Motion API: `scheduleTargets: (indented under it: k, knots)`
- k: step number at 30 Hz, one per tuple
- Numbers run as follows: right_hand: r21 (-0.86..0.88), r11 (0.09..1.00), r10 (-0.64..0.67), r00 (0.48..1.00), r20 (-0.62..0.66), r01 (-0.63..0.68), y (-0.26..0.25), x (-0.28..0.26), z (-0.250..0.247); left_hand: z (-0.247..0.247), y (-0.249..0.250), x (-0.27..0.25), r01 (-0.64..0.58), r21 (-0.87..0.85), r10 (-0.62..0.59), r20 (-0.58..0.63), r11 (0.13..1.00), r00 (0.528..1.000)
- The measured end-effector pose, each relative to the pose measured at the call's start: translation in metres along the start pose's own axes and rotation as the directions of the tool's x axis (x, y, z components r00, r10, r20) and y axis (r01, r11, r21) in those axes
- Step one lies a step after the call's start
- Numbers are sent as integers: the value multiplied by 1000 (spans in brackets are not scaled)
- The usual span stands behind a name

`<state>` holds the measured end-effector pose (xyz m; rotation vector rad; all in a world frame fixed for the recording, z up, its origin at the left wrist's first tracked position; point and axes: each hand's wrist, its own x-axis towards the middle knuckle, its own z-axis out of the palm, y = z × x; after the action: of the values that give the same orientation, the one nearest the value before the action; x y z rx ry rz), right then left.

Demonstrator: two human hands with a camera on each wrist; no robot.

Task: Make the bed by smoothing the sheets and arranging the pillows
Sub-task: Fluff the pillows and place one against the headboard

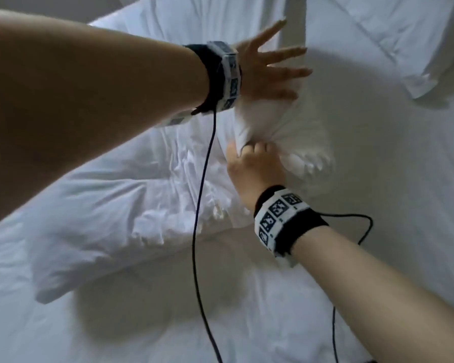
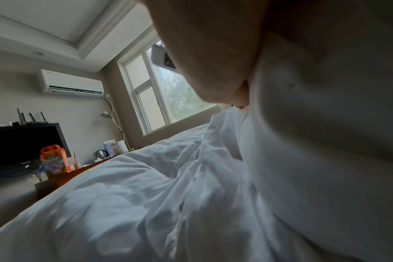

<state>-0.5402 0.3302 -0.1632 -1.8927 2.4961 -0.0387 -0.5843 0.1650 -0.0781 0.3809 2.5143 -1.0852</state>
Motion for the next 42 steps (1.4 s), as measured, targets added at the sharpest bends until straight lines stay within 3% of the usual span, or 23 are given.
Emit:
scheduleTargets:
  k: [2, 5, 6, 8, 10, 13, 19, 24, 28, 31, 34, 36, 40, 42]
  knots:
    - [25, 999, 47, 998, -46, -45, 7, -3, 0, 2, -2, 16, 58, 17, -60, 169, 998, 984]
    - [239, 955, 204, 974, -99, -176, 20, -5, 0, 3, -6, 31, 151, -237, -66, 333, 960, 941]
    - [329, 911, 301, 945, -124, -247, 23, -7, -2, -1, -5, 32, 179, -313, -60, 354, 933, 933]
    - [396, 844, 453, 876, -166, -362, 31, -1, -12, -5, -9, 31, 270, -342, -162, 312, 900, 936]
    - [355, 824, 497, 864, -79, -441, 39, 19, -20, -3, -9, 24, 340, -408, -250, 260, 847, 933]
    - [333, 831, 439, 893, 98, -446, 39, 50, -24, 17, -6, 18, 400, -427, -333, 225, 811, 916]
    - [345, 842, 439, 898, 7, -414, -16, 55, 6, 36, 12, -20, 412, -403, -373, 174, 817, 911]
    - [263, 899, 357, 934, 18, -349, -74, 43, -3, 45, 28, -96, 446, -472, -431, 147, 760, 890]
    - [206, 935, 288, 957, 27, -287, -164, 25, -23, 59, 46, -196, 456, -509, -461, 125, 730, 878]
    - [243, 943, 227, 974, 25, -226, -252, 14, -29, 96, 67, -276, 463, -540, -453, 162, 703, 876]
    - [264, 944, 189, 980, 59, -198, -327, 10, -12, 145, 102, -339, 457, -569, -479, 122, 684, 869]
    - [244, 950, 179, 980, 83, -195, -361, 6, 14, 172, 133, -360, 488, -607, -496, 173, 627, 851]
    - [159, 973, 191, 969, -156, -166, -390, 1, 79, 212, 176, -364, 542, -649, -486, 289, 534, 825]
    - [166, 977, 165, 963, -213, -130, -393, 1, 95, 233, 184, -357, 520, -672, -486, 264, 526, 833]
